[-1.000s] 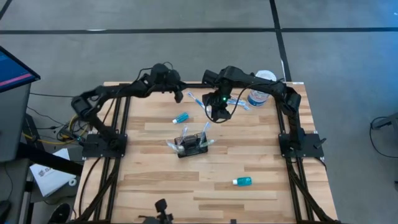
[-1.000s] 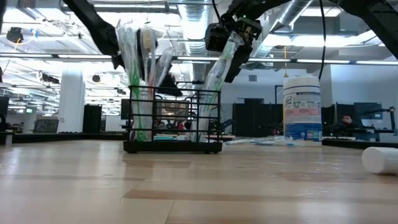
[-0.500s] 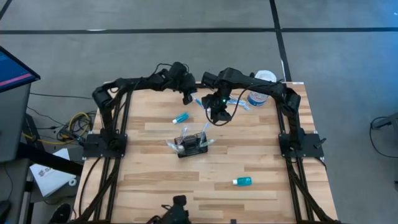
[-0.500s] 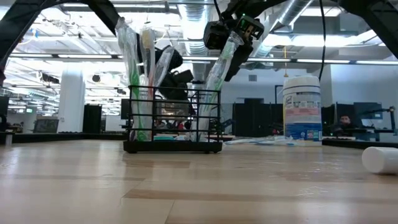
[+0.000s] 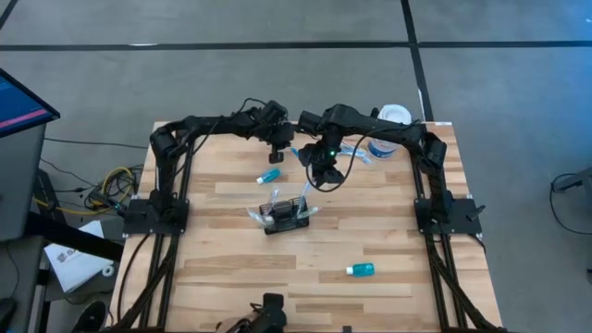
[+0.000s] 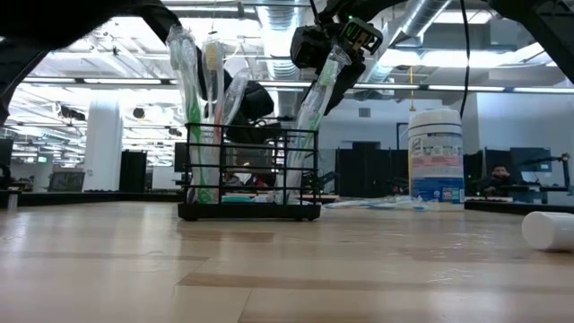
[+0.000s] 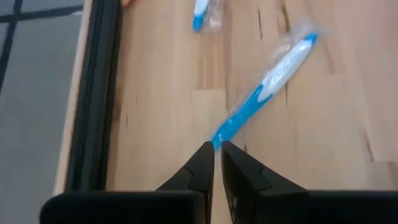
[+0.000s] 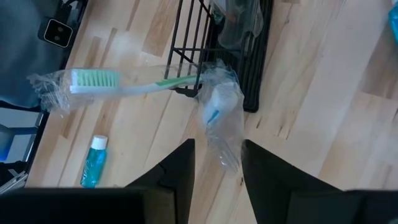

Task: Pick & Place toothbrushing station
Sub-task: Put the blue toothbrush into the wire organizer

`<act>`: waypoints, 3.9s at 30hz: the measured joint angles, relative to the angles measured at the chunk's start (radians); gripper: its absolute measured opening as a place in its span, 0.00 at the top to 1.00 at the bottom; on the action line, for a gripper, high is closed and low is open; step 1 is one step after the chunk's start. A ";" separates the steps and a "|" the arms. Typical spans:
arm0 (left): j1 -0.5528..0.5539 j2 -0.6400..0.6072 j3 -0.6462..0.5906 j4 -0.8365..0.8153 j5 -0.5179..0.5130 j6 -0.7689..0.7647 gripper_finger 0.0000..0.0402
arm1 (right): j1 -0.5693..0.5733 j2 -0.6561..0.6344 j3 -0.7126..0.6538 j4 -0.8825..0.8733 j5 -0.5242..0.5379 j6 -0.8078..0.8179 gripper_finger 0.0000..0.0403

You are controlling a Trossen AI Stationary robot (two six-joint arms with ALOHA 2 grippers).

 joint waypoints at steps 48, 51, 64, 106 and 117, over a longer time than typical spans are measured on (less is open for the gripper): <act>0.018 0.043 -0.034 0.093 -0.047 0.150 0.71 | 0.059 0.000 0.000 -0.001 0.000 0.030 0.70; 0.028 0.043 -0.034 0.068 -0.022 0.147 0.73 | 0.060 0.000 0.000 -0.005 0.000 0.041 0.70; 0.037 0.042 -0.034 0.036 -0.019 0.106 0.98 | 0.060 0.000 0.000 -0.004 0.000 0.056 0.70; -0.258 -0.382 -0.033 -0.170 -0.611 0.151 1.00 | -0.038 -0.005 0.000 0.228 0.000 0.225 0.70; -0.318 -0.394 -0.034 -0.189 -0.684 0.150 1.00 | -0.106 -0.024 0.000 0.346 0.000 0.278 0.70</act>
